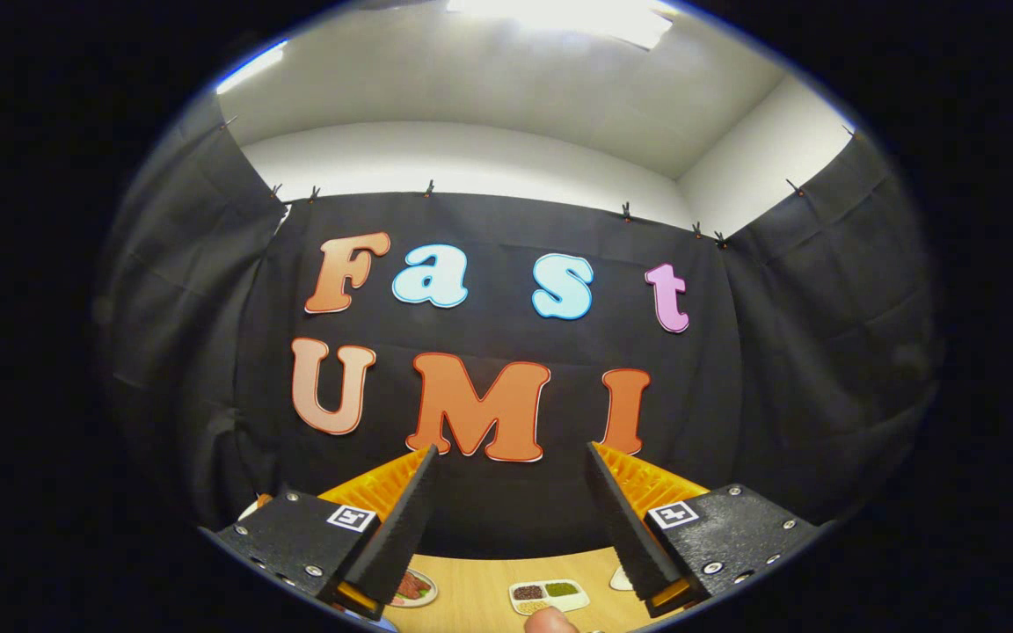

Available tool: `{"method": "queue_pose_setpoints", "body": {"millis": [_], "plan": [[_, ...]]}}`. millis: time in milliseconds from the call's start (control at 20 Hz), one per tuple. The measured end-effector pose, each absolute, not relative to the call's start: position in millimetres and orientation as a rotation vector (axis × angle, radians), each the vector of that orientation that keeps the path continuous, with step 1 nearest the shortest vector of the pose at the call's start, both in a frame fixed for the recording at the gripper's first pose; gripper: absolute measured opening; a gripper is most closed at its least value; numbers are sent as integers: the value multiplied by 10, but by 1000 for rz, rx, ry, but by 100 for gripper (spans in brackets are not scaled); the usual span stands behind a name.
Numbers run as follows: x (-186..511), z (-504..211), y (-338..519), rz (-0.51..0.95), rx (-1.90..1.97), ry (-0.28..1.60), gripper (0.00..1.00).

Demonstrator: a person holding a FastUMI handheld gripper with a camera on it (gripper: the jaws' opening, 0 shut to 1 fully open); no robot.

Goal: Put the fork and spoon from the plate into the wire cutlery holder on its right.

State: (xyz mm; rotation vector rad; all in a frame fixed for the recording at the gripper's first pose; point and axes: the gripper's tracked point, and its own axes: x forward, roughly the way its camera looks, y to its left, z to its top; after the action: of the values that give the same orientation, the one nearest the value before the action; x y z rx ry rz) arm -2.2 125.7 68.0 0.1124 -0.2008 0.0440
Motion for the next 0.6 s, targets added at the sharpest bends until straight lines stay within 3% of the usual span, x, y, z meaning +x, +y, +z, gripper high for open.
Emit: {"method": "queue_pose_setpoints", "body": {"millis": [50, 300, 600], "plan": [[-35, 694, 1338, 38, 130, -198, 92], [-41, 642, 1811, 44, 132, -163, 90], [-51, -107, 2582, 208, 77, 44, 92]]}}
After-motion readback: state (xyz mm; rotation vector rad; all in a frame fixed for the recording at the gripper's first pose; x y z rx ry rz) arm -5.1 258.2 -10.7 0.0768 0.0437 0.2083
